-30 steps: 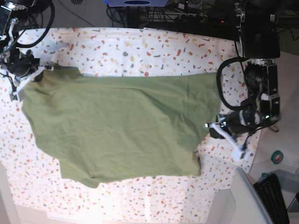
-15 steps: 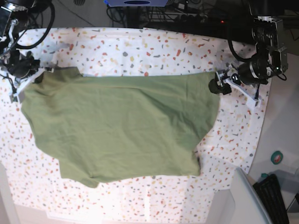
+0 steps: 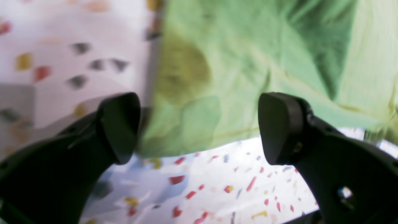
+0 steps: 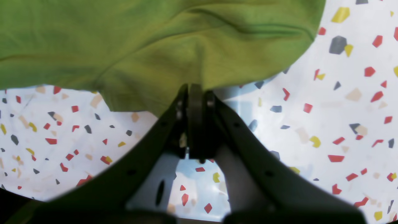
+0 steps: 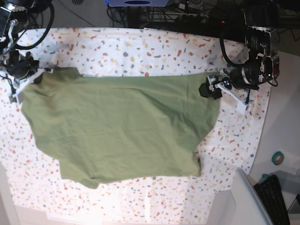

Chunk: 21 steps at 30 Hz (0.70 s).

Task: Layout the t-shirt on the table in an organized manner, then fold the t-shirt properly
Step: 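Release and regrasp the shirt edge with the left gripper, then lift the shirt with both grippers and lay it back down flat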

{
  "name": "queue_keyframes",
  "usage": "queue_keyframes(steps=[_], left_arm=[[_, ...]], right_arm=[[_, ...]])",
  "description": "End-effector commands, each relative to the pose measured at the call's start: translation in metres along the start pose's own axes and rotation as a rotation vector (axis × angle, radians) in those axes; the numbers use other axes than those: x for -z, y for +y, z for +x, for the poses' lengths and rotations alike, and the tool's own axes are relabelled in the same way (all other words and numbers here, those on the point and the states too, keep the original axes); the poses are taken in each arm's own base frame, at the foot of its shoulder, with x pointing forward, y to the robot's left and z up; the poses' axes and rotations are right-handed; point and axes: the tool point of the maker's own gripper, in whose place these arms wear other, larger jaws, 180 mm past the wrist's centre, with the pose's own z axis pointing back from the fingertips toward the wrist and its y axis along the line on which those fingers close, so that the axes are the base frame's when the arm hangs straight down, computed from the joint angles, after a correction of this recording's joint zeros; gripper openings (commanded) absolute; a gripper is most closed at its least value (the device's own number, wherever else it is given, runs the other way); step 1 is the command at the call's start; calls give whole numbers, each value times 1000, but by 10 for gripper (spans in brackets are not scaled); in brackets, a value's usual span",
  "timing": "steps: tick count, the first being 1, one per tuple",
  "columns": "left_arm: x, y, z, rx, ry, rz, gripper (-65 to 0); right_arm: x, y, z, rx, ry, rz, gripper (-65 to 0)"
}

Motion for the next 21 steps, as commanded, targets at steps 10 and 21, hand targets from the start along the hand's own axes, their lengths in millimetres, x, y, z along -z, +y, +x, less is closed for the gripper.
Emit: queue_keyframes(steps=[10, 21], left_arm=[[7, -14, -17, 44, 70, -29, -650], [-19, -40, 47, 178, -77, -38, -650]], right_arm=[[-4, -4, 12, -8, -38, -7, -650], [-7, 4, 36, -7, -94, 3, -650]])
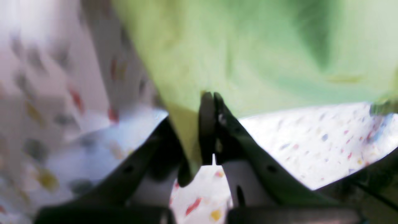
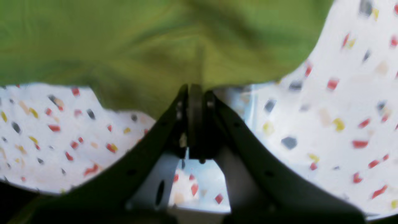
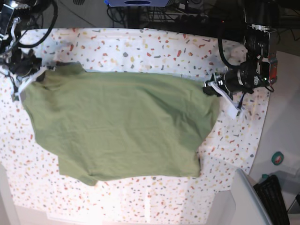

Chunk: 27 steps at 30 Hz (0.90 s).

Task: Layout the t-shirt on the table in an organized manner, then fold the t-shirt properly
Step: 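Lift the shirt with both grippers and lay it back down flat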

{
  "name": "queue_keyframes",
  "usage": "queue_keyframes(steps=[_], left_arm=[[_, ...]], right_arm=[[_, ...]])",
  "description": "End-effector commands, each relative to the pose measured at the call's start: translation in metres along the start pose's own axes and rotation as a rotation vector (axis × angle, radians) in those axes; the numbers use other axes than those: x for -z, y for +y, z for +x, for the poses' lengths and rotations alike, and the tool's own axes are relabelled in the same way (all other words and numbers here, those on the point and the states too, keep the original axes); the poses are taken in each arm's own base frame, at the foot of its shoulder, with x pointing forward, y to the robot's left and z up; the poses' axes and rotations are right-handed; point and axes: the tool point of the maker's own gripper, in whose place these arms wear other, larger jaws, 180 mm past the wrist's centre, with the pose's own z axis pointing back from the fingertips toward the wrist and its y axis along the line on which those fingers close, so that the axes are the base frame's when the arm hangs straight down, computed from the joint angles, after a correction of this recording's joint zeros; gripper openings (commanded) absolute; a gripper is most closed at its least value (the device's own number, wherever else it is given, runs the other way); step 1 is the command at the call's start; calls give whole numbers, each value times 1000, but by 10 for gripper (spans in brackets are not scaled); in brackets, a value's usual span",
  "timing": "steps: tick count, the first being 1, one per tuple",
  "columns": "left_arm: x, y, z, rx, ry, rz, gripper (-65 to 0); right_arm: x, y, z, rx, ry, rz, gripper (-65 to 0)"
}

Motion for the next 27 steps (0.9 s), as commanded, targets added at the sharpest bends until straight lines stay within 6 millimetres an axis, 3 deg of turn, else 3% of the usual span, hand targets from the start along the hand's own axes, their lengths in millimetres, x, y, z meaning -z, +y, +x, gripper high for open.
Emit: queue_keyframes(steps=[1, 3, 7, 12, 15, 18, 21, 26, 27], left_arm=[[-11, -11, 49, 23, -120, -11, -650], [-18, -17, 86, -19, -147, 10, -650], [-20, -53, 165, -11, -175, -34, -650], [-10, -90, 235, 87, -148, -39, -650], [-15, -109, 285, 113, -208, -32, -650], [-28, -124, 333, 148, -274, -1, -650], [-51, -155, 382, 194, -356, 1, -650], [-118, -204, 443, 245, -512, -45, -650], [-118, -204, 443, 245, -510, -44, -650]], right_arm=[[-9, -4, 41, -25, -113, -6, -650], [-14, -8, 78, -53, -178, -16, -650], [-25, -19, 152, -66, -297, -32, -650], [-41, -35, 234, -38, -410, -32, -650], [-57, -39, 280, -20, -477, -23, -650], [-85, -42, 325, -15, -563, -22, -650], [-122, -39, 368, -20, -671, -19, -650], [-185, -38, 417, -112, -791, -77, -650], [-195, -37, 419, -139, -808, -95, -650]])
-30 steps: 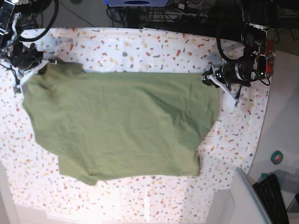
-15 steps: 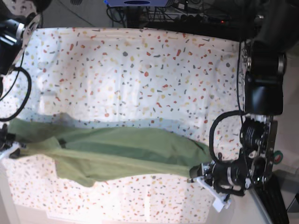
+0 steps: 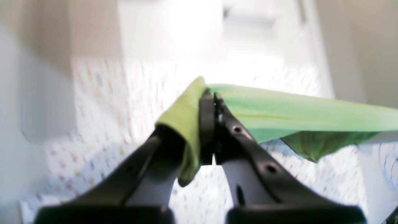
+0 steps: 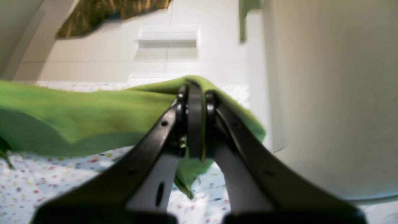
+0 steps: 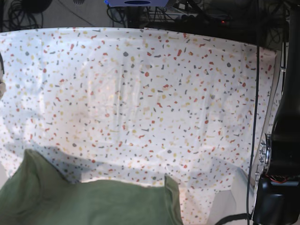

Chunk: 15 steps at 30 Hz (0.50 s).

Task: Layout the t-shirt on the table in an organized manner, then fold the t-shirt properly
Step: 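Lift the shirt with both grippers and lay it back down flat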

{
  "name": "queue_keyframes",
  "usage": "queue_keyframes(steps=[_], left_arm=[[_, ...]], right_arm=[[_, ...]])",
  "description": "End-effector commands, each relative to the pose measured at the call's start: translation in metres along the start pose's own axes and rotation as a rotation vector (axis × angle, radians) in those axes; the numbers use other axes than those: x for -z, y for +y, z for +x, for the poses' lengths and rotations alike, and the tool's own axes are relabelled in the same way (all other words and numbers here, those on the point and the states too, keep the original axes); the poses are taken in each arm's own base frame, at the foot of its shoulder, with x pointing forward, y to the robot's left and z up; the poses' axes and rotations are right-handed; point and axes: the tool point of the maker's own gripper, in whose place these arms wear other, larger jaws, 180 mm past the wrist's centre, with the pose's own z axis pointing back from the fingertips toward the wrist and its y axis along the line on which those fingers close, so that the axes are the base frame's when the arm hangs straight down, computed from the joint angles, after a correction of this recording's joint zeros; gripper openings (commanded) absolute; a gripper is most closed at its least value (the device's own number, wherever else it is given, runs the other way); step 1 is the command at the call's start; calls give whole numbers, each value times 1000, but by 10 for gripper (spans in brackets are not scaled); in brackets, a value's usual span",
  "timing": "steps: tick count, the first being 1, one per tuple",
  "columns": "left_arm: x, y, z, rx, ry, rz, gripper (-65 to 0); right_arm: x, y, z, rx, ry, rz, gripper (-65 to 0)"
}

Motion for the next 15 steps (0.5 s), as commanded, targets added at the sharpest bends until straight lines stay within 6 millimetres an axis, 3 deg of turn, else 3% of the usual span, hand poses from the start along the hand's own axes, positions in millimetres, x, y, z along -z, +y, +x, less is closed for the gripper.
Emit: queue_keyframes(steps=[1, 4, 5, 8, 9, 13, 15], left_arm=[[-11, -2, 24, 10, -59, 0, -650], [-14, -3, 15, 20, -2, -3, -650], [-13, 0, 0, 27, 33, -1, -650], [-10, 12, -64, 73, 107, -3, -650], [-10, 20, -93, 71, 135, -4, -650], [-20, 42, -198, -28, 223, -16, -650], [-33, 63, -246, -102, 267, 12, -650]], right_arm=[[-15, -3, 37, -38, -105, -18, -650], [-33, 7, 25, -124, -97, -37, -650], [-39, 12, 13, -150, -79, -41, -650], [-48, 33, -40, -196, -3, -16, -650], [-52, 36, -63, -194, 31, -11, -650], [-66, 45, -166, -78, 206, 6, -650], [-78, 50, -216, -18, 301, 11, -650]])
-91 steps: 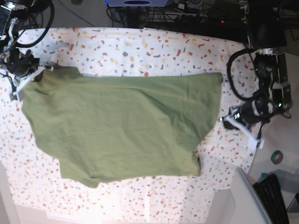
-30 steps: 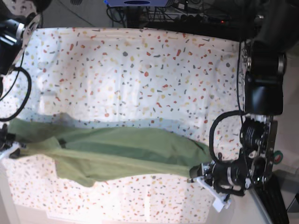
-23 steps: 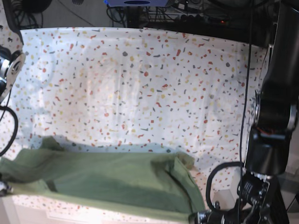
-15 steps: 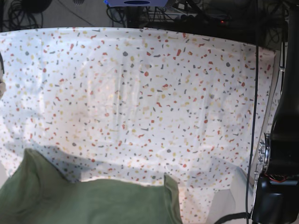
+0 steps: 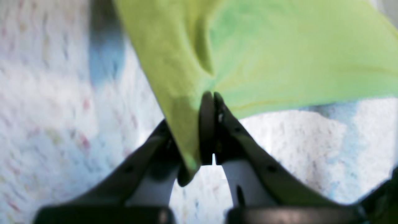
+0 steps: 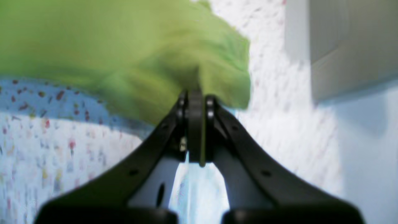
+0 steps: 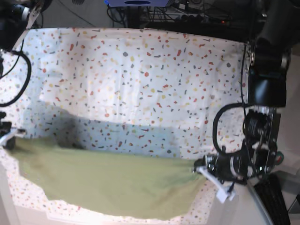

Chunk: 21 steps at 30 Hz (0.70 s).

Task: Layout the t-shirt on the table in an organized manner, then fold the t-shirt properly
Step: 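Lift the shirt with both grippers and lay it back down flat, then pull the shirt edges apart with both grippers to smooth it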

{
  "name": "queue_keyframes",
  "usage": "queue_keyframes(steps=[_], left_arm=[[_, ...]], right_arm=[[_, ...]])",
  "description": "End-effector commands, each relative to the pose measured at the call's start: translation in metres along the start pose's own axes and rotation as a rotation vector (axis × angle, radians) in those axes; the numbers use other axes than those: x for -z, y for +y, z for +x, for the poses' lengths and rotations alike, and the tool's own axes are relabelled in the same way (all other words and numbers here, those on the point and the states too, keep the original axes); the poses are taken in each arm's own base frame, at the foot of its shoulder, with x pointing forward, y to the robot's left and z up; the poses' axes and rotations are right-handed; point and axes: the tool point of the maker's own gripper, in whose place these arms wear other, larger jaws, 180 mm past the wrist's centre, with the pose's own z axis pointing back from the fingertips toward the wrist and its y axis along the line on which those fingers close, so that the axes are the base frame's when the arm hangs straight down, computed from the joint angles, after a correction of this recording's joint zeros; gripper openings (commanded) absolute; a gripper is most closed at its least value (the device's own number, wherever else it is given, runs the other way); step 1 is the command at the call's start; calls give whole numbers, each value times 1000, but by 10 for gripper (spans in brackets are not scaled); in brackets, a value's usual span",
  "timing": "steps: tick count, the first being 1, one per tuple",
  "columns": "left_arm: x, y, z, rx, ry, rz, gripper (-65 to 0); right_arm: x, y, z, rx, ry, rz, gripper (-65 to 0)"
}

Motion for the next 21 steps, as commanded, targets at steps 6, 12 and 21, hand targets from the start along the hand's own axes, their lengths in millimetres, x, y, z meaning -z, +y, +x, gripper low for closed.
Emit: queue_keyframes(steps=[6, 12, 21], left_arm=[[-8, 33, -88, -72, 71, 40, -650], [-15, 38, -157, -70, 118, 58, -650], [-41, 48, -217, -61, 202, 95, -650]], right_arm=[[-2, 6, -88, 103, 90, 14, -650], [-22, 14, -161, 131, 215, 18, -650], [-58, 29, -209, 130, 307, 18, -650]])
